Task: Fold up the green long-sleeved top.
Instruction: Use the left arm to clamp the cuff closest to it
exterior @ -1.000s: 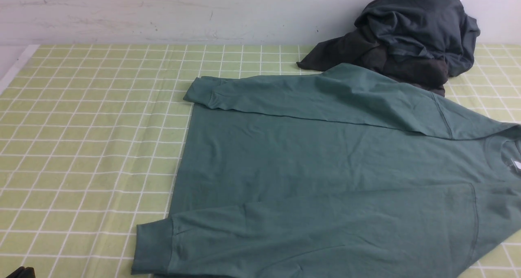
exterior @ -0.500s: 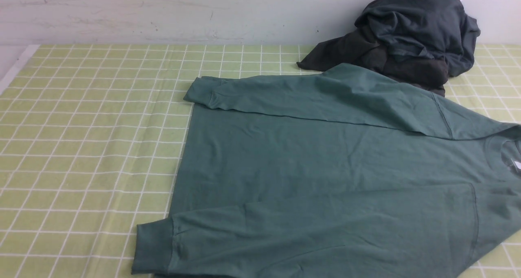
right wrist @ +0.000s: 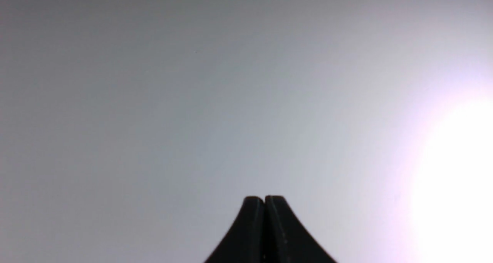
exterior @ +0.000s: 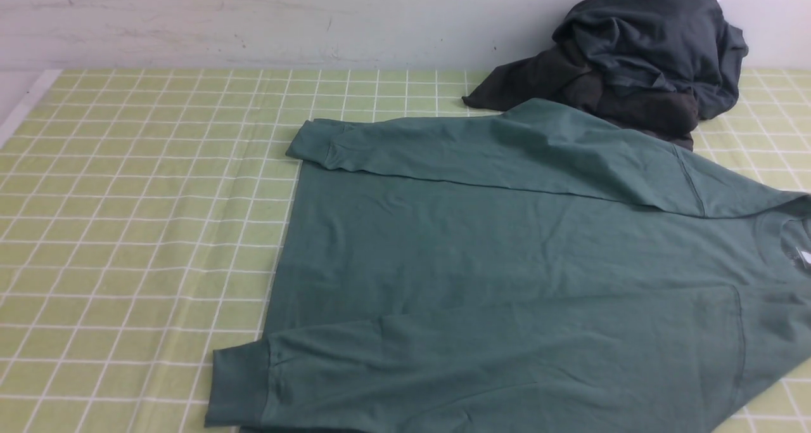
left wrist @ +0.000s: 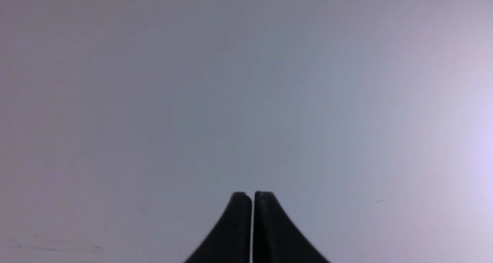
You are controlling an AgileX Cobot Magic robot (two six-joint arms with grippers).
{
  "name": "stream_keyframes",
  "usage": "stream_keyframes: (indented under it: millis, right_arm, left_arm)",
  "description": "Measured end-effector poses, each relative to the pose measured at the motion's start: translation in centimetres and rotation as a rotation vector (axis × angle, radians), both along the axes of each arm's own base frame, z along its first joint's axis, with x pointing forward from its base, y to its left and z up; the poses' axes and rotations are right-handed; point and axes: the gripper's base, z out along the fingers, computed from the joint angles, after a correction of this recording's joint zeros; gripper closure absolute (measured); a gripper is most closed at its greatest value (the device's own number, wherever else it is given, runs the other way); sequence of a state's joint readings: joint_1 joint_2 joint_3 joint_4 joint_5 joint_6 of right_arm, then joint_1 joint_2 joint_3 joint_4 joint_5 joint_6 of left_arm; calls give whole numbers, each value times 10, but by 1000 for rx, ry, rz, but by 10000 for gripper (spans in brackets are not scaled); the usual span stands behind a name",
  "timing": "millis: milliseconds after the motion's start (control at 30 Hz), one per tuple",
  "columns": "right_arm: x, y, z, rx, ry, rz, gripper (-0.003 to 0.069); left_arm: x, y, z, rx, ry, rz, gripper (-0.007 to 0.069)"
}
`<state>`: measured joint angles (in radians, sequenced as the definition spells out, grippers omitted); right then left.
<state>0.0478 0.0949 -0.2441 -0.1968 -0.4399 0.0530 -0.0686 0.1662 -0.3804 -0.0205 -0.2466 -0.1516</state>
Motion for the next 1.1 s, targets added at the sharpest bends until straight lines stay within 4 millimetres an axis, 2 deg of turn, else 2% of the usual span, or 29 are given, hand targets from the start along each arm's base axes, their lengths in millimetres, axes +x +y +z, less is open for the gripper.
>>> stream_keyframes:
  millis: [67, 100, 167, 233, 267, 300, 333, 367, 400, 433, 467, 500, 600, 667, 700, 767, 967, 1100]
  right_arm:
    - [17, -1, 16, -56, 116, -72, 673]
    - [29, -2, 19, -79, 200, -98, 673]
    - [56, -3, 13, -108, 393, -126, 673]
    - [83, -4, -5, -106, 619, -131, 673]
    - [95, -3, -20, -84, 769, -117, 673]
    - [97, -3, -23, -69, 794, -110, 673]
    - [108, 1, -42, -15, 991, -72, 673]
    - [109, 1, -43, -6, 999, -69, 673]
    - [114, 5, -58, 27, 1149, -42, 673]
    - [114, 6, -62, 24, 1189, -39, 673]
    - [117, 11, -79, 22, 1354, -26, 673]
    - [117, 14, -91, 5, 1479, -24, 673]
    - [119, 21, -115, -40, 1715, -24, 673]
    - [120, 24, -121, -43, 1764, -16, 673]
    - [124, 28, -125, -52, 1808, -2, 673]
    - [130, 34, -124, -71, 1822, 26, 673]
    - [145, 44, -111, -79, 1785, 93, 673]
    - [145, 45, -111, -66, 1786, 108, 673]
  left_arm:
    - [19, -2, 19, 62, 125, 17, 627]
    - [32, -3, 23, 94, 199, 28, 627]
    - [64, -5, 16, 136, 362, 35, 627]
    - [90, -6, -1, 137, 543, 28, 627]
    - [107, -7, -17, 131, 679, 20, 627]
    - [110, -8, -21, 126, 717, 15, 627]
    - [126, -11, -48, 109, 939, -9, 627]
    - [130, -12, -53, 110, 981, -13, 627]
    - [139, -20, -82, 110, 1223, -55, 627]
    - [140, -21, -84, 111, 1235, -55, 627]
    - [145, -31, -109, 149, 1438, -106, 627]
    - [149, -37, -122, 175, 1531, -135, 627]
    - [163, -52, -154, 234, 1707, -196, 627]
    - [169, -55, -161, 244, 1739, -203, 624]
    - [179, -59, -171, 253, 1779, -207, 611]
    - [191, -62, -176, 261, 1799, -209, 581]
    - [225, -70, -181, 272, 1793, -204, 393]
    - [237, -72, -188, 257, 1795, -196, 321]
